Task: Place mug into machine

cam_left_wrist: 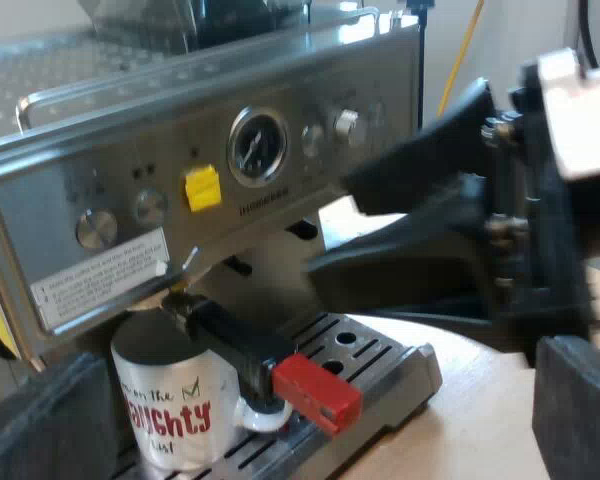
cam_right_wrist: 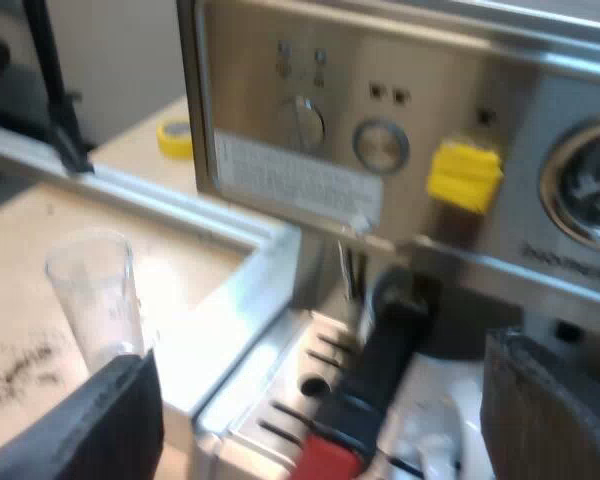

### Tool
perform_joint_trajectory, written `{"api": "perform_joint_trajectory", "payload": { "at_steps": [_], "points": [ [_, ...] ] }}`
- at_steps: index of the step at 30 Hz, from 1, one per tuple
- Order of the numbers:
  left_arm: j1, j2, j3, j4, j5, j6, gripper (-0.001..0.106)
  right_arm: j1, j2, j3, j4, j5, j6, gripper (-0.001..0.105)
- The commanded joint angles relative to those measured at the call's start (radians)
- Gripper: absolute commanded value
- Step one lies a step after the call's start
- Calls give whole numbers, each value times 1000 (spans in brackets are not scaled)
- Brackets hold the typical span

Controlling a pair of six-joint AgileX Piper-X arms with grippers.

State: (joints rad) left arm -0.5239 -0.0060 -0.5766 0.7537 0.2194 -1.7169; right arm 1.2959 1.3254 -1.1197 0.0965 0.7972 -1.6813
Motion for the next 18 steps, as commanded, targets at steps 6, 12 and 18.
{"api": "perform_joint_trajectory", "payload": {
  "at_steps": [6,12,18],
  "points": [
    [-4,26,-117,-40,-59,-134,85,-85,-168,-10,219,-230,1,69],
    [-4,202,-232,-62,-219,-134,85,-205,-254,-10,302,-266,20,69],
    [54,349,-303,-130,-225,-124,85,-564,-466,-10,546,-476,18,69]
  ]
}}
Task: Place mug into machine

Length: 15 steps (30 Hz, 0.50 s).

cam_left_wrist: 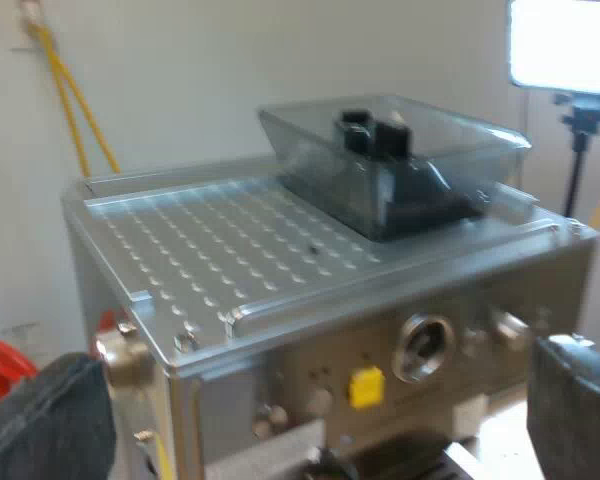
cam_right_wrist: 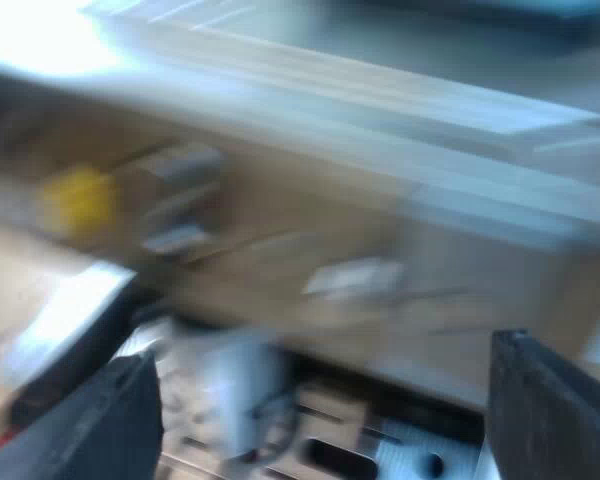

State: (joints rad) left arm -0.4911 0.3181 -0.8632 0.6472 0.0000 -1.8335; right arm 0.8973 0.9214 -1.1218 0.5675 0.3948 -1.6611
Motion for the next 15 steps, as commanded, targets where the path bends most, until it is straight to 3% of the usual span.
{"api": "perform_joint_trajectory", "payload": {
  "at_steps": [1,4,8,9,11,15],
  "points": [
    [49,54,-22,-33,16,-7,85,-222,-88,-8,96,-93,-3,69],
    [122,97,-26,-52,105,-7,85,-356,-140,-6,142,-128,-47,69],
    [183,119,-26,-57,142,-10,85,-515,-190,-6,190,-208,-90,69],
    [241,135,-26,-57,173,-10,85,-605,-205,-6,216,-251,-103,69],
    [418,159,-26,-41,311,-23,85,-694,-219,-4,240,-293,-131,69],
    [474,153,-26,-15,319,-35,85,-771,-226,-4,261,-324,-144,69]
  ]
}}
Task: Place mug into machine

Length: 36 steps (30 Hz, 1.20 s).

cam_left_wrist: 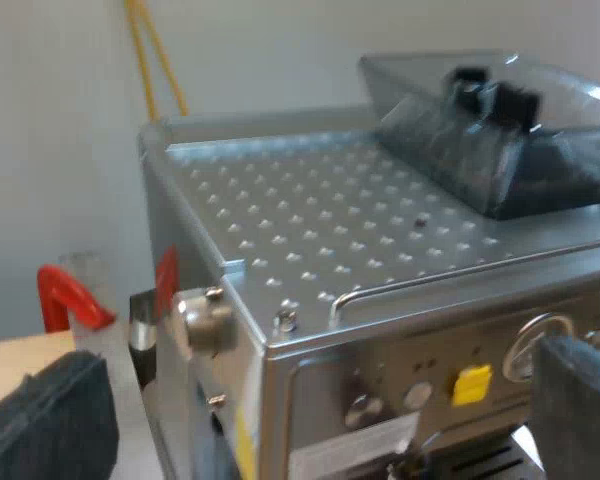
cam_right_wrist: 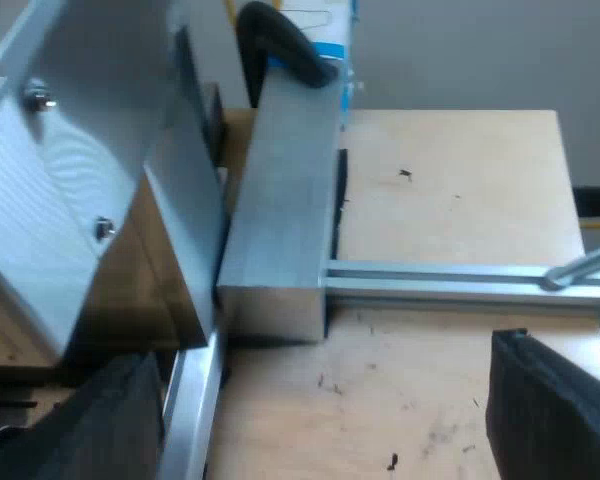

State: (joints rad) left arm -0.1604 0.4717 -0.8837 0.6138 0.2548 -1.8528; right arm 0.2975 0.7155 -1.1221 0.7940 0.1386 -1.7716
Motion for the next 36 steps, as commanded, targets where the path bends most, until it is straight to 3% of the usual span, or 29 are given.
{"api": "perform_joint_trajectory", "payload": {
  "at_steps": [1,2,5,12,20,31,34,35,36],
  "points": [
    [149,-7,-6,32,64,-16,85,-198,-21,-3,39,-81,-37,69],
    [149,-23,-6,46,64,-16,85,-341,-49,-3,67,-128,-84,69],
    [149,-63,-6,84,49,-4,85,-389,-84,-1,76,-123,-103,69],
    [149,-191,-6,174,-41,5,85,-384,-224,68,110,-121,-119,69],
    [149,-380,-6,354,-192,57,85,-384,-504,198,123,-121,-119,69],
    [149,-630,-7,559,-243,92,85,-384,-776,270,250,-121,-112,69],
    [149,-626,-11,656,-246,85,85,-384,-774,266,281,-121,-94,69],
    [149,-628,0,671,-255,85,85,-382,-772,278,295,-194,-55,69],
    [149,-628,4,673,-261,85,85,-382,-771,281,295,-203,-55,69]
  ]
}}
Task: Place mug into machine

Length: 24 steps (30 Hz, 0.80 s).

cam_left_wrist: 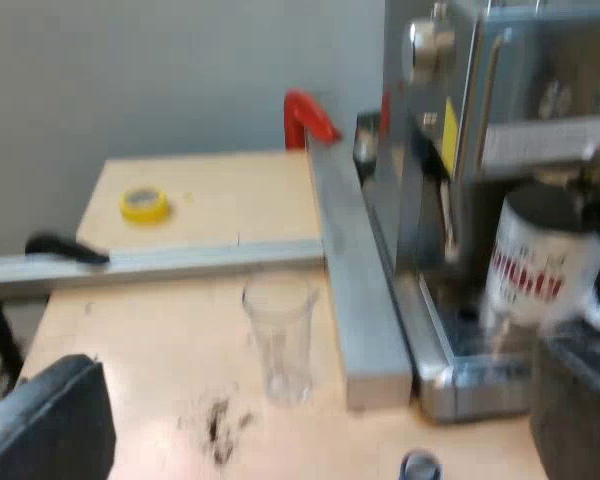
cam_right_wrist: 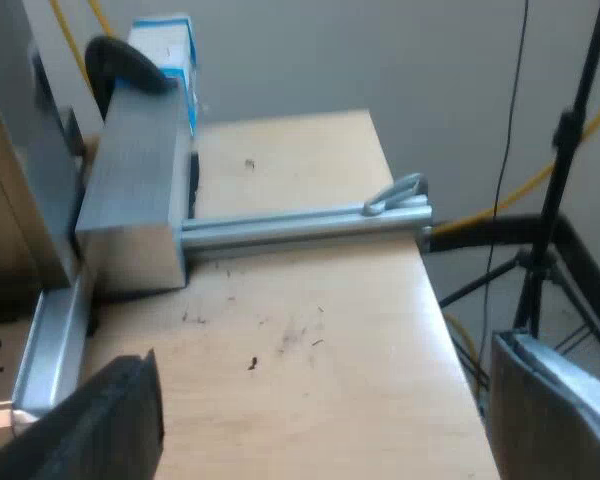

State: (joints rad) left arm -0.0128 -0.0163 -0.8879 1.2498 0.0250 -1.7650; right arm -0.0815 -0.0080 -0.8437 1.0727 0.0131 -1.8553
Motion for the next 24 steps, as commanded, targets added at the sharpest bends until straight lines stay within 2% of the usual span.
{"api": "perform_joint_trajectory", "payload": {
  "at_steps": [1,7,10,12,14,17,24],
  "points": [
    [1,-140,20,31,-40,-5,85,-3,-48,11,12,-88,31,69],
    [1,-137,129,-122,-75,-6,85,-3,-45,103,-36,-84,61,69],
    [1,-137,218,-209,-75,-6,85,-3,-45,139,-50,-84,61,69],
    [1,-137,234,-220,-75,-6,85,-3,-45,183,-60,-84,61,69],
    [1,-136,317,-247,-75,-6,85,-3,-45,224,-60,-80,61,69],
    [1,-136,368,-247,-75,-6,85,-3,-45,264,-60,-77,59,69],
    [1,-136,402,-286,-73,-6,85,-3,-45,331,-69,-77,57,69]
  ]
}}
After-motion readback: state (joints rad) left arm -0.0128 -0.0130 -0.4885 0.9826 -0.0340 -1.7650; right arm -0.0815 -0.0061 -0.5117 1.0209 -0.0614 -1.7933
